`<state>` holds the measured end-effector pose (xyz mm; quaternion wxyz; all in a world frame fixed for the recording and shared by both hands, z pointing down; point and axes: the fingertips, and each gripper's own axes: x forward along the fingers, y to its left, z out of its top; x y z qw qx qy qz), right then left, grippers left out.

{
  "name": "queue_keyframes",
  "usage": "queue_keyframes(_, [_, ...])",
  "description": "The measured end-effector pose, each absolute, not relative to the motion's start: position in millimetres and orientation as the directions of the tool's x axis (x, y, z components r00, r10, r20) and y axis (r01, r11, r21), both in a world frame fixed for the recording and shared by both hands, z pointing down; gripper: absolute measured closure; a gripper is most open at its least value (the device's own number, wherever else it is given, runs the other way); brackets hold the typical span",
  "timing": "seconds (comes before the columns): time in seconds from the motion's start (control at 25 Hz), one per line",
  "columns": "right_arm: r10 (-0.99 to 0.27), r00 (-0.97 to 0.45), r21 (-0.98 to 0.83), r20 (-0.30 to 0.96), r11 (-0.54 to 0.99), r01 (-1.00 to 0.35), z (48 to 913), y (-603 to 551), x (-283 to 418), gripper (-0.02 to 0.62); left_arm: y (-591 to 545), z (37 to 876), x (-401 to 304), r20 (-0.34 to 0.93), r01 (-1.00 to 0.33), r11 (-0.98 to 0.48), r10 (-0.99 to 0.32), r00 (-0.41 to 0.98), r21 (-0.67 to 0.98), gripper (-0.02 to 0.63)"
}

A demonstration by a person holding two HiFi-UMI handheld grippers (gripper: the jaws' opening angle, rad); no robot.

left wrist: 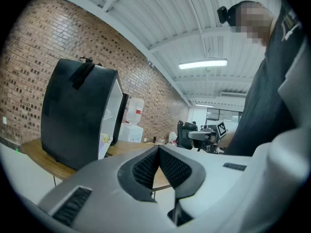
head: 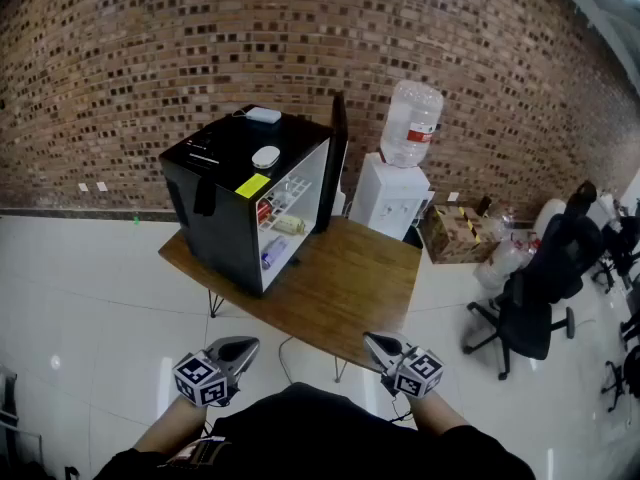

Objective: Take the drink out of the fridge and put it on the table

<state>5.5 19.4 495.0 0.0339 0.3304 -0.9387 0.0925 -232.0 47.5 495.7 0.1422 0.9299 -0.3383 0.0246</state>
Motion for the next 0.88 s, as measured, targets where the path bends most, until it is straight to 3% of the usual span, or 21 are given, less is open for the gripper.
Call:
queue_keyframes(0.48, [-0.688, -0.715, -0.054, 0.127, 0.715, -0.697, 482.5, -83.7, 134.2, 0.584, -58.1, 502.8, -128.7, 0.169, -0.707, -0.677, -0.687, 0.707, 0.204, 0.597])
queue_keyframes(0.88, [-0.727, -0.664, -0.049, 0.174, 0.668, -0.743, 509.0, -172.3, 144.0, 0.584, -175.8, 541.4, -88.3, 0.249, -0.75, -0.655, -0.713, 0.655, 0.096, 0.597])
